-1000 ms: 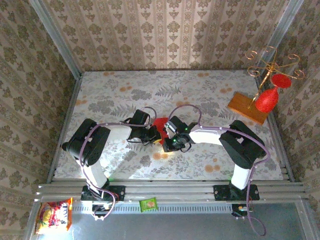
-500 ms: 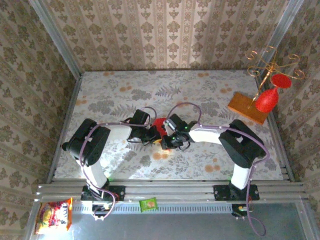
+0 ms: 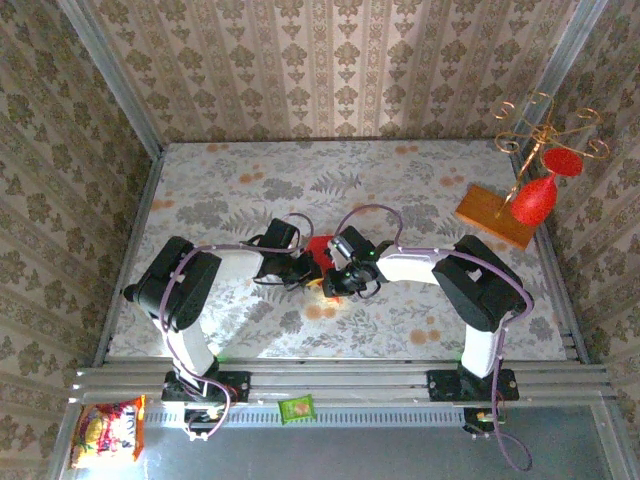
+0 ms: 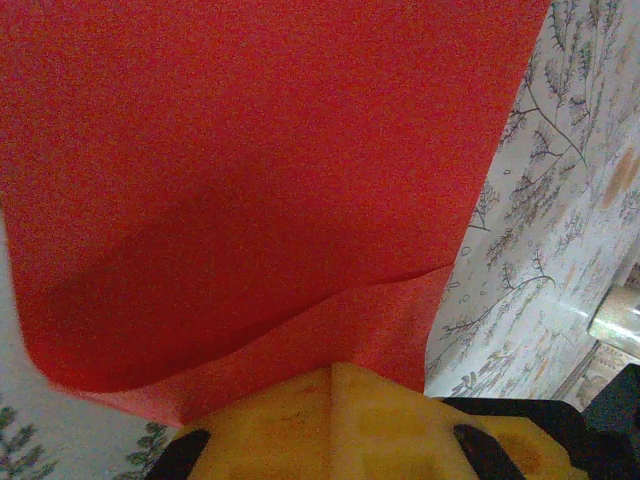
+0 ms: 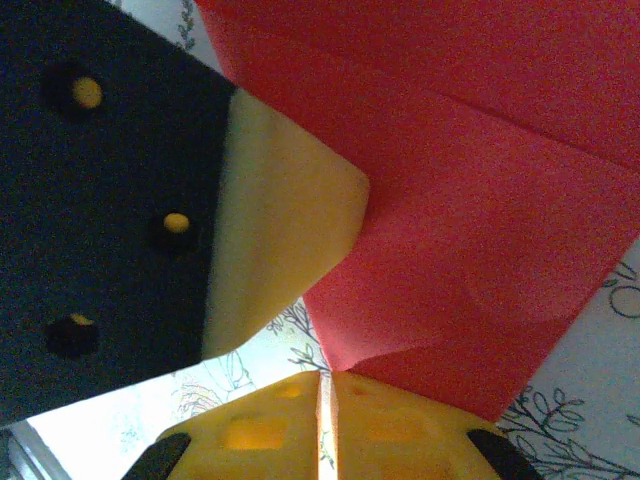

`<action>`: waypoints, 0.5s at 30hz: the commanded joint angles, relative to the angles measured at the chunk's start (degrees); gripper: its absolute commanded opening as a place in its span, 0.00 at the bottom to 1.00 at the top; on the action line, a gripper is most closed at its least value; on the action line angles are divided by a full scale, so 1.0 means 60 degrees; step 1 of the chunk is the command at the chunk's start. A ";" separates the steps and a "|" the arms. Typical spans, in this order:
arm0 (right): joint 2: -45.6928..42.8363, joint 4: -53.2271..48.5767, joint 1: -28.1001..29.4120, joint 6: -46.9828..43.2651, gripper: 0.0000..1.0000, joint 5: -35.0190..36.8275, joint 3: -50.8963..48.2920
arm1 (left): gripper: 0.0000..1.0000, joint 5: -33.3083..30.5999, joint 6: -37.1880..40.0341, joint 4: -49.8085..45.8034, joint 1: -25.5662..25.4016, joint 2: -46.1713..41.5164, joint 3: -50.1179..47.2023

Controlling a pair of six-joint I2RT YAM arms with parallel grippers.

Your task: Fold a paper plane with a square sheet of paper (pick it up from the middle)

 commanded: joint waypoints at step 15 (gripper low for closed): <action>-0.1584 0.0695 -0.0193 0.0348 0.14 -0.0555 -0.2452 | 0.05 -0.1293 0.0303 -0.1288 0.0168 0.0798 -0.0334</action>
